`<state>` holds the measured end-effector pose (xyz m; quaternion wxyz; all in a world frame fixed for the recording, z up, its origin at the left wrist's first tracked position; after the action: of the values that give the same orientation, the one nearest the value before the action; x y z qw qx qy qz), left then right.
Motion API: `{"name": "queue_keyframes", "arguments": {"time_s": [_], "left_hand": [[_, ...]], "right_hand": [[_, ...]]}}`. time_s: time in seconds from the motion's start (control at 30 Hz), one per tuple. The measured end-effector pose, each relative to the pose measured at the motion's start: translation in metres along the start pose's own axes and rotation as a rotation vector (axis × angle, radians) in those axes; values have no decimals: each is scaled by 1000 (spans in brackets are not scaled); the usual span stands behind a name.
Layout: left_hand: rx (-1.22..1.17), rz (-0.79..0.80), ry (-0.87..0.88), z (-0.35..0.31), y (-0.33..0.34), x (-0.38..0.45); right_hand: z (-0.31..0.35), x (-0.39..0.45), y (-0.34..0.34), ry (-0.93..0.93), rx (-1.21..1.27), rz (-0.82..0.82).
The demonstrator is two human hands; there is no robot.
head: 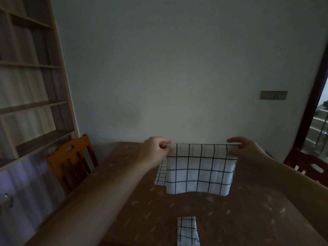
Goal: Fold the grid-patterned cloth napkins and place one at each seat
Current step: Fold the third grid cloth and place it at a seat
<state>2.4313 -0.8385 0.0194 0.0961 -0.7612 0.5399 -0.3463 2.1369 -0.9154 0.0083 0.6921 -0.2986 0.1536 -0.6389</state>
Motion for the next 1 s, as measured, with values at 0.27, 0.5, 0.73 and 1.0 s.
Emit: {"name": "queue_keyframes", "arguments": {"time_s": [0.27, 0.5, 0.73, 1.0], "left_hand": [[105, -12, 80, -35, 22, -10], [-224, 10, 24, -60, 53, -24], [-299, 250, 94, -87, 109, -47], [-142, 408, -9, -50, 103, -63]], "right_hand": [[-5, -20, -31, -189, -401, -6], [-22, -34, -44, -195, -620, 80], [16, -61, 20, -383, -181, 194], [-2, -58, -3, -318, 13, 51]]}}
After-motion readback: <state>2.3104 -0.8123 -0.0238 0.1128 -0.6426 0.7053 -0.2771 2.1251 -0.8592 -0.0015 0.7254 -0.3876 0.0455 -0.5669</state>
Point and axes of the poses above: each hand's wrist, its own x-axis towards the middle knuckle, its own y-axis out of the palm, z = x × y, the point moved 8 cm from there along x, towards the middle knuckle, and after that the axes turned 7 degrees about -x, right-handed, at the moved point
